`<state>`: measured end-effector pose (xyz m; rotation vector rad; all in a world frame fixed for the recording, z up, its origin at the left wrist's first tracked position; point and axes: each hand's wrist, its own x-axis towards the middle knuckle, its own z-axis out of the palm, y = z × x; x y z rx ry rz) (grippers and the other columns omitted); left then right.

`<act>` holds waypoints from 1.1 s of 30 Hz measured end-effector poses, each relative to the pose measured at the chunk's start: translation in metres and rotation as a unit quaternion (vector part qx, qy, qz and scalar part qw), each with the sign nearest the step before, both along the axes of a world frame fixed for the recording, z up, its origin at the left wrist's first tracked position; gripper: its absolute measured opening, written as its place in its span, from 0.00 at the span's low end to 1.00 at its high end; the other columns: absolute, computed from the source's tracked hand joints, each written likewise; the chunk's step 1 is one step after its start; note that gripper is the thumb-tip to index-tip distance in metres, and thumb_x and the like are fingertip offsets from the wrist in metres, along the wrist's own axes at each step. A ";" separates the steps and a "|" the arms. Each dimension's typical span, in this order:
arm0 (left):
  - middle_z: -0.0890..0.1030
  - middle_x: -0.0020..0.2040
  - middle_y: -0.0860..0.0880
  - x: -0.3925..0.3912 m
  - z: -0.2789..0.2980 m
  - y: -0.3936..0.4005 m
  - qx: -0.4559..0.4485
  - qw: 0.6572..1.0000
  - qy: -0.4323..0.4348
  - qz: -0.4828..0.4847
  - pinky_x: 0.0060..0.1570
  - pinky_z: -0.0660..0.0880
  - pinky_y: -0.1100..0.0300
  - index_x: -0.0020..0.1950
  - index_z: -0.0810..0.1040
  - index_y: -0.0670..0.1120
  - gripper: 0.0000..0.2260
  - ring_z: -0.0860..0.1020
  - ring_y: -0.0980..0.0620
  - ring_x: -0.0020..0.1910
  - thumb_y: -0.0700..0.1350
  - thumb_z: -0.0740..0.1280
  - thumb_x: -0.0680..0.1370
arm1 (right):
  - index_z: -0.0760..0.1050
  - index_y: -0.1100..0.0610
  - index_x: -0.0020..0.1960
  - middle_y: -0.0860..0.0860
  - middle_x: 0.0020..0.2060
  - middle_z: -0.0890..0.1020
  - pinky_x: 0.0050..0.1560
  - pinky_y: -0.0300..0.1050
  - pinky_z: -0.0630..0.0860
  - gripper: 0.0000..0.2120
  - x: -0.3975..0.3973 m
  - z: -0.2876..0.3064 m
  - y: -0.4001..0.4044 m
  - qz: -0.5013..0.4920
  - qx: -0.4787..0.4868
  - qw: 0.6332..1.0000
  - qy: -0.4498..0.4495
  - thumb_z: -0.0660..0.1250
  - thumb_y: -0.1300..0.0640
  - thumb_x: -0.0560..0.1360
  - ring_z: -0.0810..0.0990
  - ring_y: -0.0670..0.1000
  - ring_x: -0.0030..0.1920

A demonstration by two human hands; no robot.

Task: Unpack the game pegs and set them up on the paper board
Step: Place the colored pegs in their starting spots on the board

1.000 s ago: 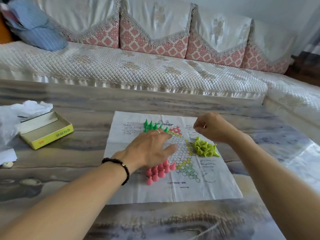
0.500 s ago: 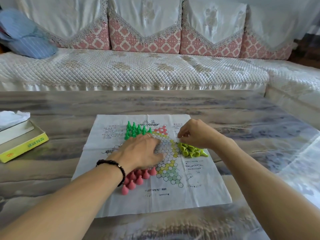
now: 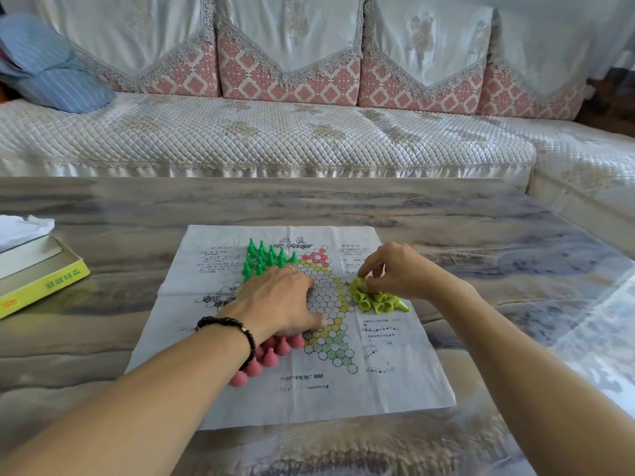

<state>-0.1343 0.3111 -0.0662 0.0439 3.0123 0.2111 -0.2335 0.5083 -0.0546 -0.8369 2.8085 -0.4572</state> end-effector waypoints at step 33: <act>0.76 0.55 0.51 -0.006 0.003 0.005 -0.002 1.000 -0.021 0.014 0.45 0.74 0.55 0.60 0.76 0.50 0.26 0.76 0.51 0.50 0.65 0.71 0.70 | 0.70 0.45 0.31 0.41 0.30 0.74 0.35 0.39 0.67 0.17 -0.003 0.012 0.046 -0.045 0.045 0.995 0.073 0.65 0.65 0.71 0.73 0.45 0.34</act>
